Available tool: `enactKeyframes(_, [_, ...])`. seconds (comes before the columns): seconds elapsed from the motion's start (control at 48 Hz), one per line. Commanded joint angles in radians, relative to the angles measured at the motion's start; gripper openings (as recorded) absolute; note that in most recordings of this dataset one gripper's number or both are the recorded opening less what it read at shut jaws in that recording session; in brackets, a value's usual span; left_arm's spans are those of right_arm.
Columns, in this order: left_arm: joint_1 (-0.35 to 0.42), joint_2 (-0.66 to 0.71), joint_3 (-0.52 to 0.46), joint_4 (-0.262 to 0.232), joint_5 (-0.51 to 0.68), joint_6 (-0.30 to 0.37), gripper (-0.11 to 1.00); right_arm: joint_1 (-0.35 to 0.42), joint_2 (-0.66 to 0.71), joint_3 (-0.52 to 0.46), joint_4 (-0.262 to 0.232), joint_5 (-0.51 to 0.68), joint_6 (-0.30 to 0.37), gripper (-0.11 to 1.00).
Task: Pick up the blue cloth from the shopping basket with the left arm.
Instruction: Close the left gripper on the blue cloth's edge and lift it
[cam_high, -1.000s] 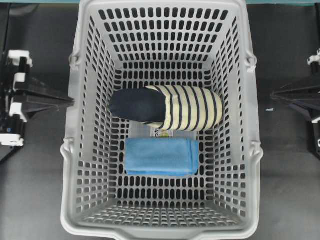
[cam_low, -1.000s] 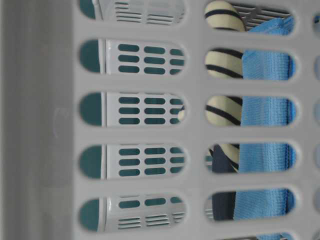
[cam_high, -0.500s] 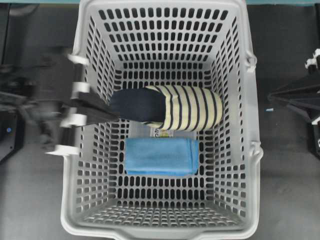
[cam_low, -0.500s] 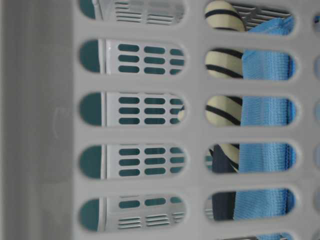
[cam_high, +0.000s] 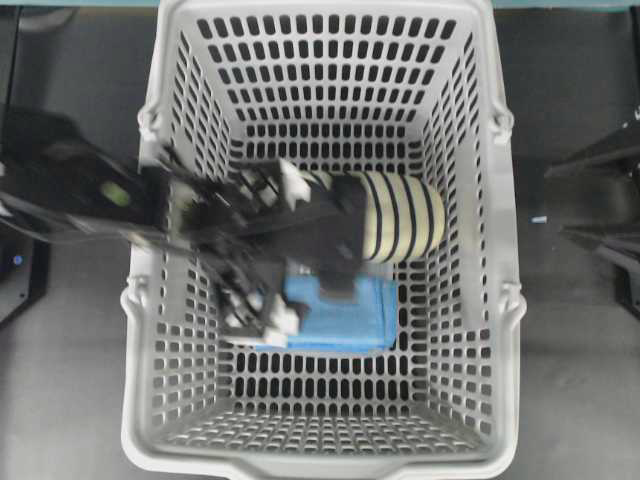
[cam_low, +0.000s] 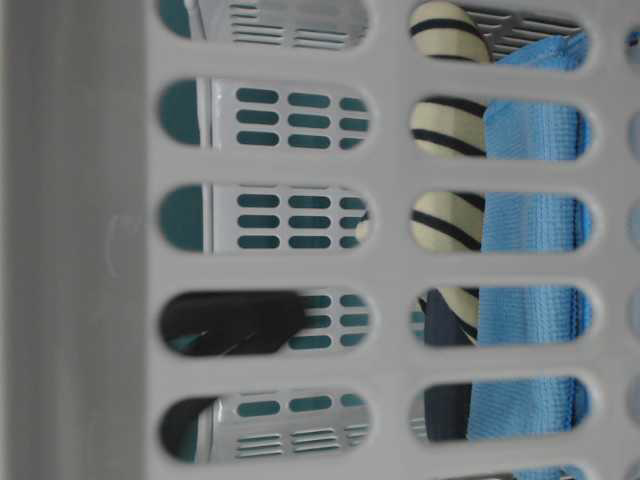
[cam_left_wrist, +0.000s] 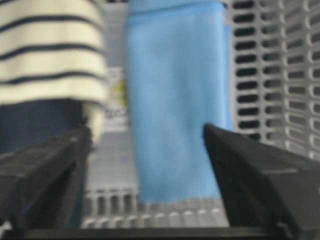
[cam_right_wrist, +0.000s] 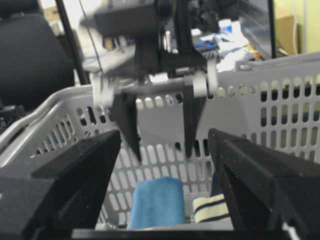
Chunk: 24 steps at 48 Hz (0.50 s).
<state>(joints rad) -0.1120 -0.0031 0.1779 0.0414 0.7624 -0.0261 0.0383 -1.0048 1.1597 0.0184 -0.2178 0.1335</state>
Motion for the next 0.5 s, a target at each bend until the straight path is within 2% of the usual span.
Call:
enactKeyframes(0.0, [-0.012,0.051,-0.038,0.003,0.000,0.000,0.89,0.000,0.002,-0.021,0.003,-0.011,-0.002,0.69])
enactKeyframes(0.208, [-0.035,0.160,-0.080,0.003,0.000,-0.020,0.86,0.002,0.000,-0.015,0.002,-0.011,0.000,0.69])
enactKeyframes(0.479, [-0.040,0.195,-0.041,0.003,-0.025,-0.051,0.85,0.002,0.003,-0.014,0.003,-0.011,-0.005,0.69])
